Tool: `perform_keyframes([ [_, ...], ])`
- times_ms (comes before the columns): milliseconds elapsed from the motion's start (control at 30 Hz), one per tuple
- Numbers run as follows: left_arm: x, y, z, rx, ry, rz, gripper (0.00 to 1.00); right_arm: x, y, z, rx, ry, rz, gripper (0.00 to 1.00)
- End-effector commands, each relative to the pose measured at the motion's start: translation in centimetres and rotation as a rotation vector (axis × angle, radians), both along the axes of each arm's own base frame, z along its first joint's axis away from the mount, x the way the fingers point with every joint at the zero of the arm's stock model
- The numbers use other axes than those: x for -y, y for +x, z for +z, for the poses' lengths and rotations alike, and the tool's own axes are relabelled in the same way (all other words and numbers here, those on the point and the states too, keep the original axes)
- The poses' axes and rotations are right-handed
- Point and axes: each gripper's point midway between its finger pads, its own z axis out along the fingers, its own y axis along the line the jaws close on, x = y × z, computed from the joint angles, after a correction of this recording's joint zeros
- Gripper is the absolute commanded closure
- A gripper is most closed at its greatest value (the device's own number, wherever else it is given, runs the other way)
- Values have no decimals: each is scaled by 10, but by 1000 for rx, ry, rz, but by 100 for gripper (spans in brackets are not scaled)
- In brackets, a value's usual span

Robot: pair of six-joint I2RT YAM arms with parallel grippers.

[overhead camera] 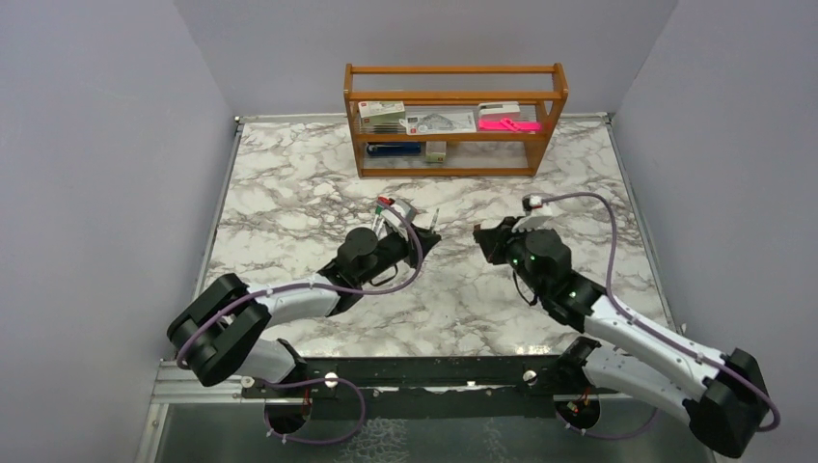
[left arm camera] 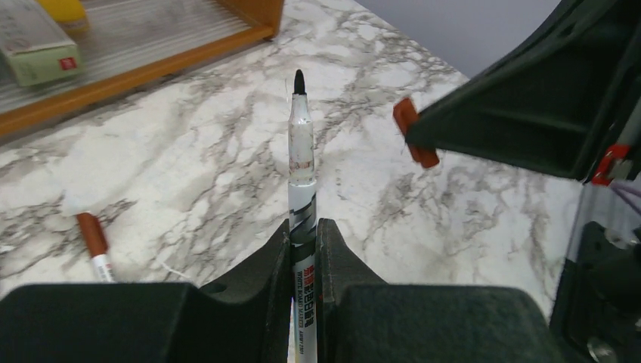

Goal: Insert the pens into the pen caps

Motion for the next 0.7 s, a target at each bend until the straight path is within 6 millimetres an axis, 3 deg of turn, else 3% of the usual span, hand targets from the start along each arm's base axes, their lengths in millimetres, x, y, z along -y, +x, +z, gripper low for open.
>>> perform_keyframes([
  [0,31,-20,37,-30,-198,-174,100,8,0,58,192,215,-41,99],
  [200,46,-48,62,-29,-376,-355,100,17,-22,116,430,426,10,99],
  [367,53,-63,72,-56,-462,-442,100,19,-28,126,499,429,33,99],
  [667,75,-81,69,-62,-455,-520,100,4,-26,146,562,402,107,99],
])
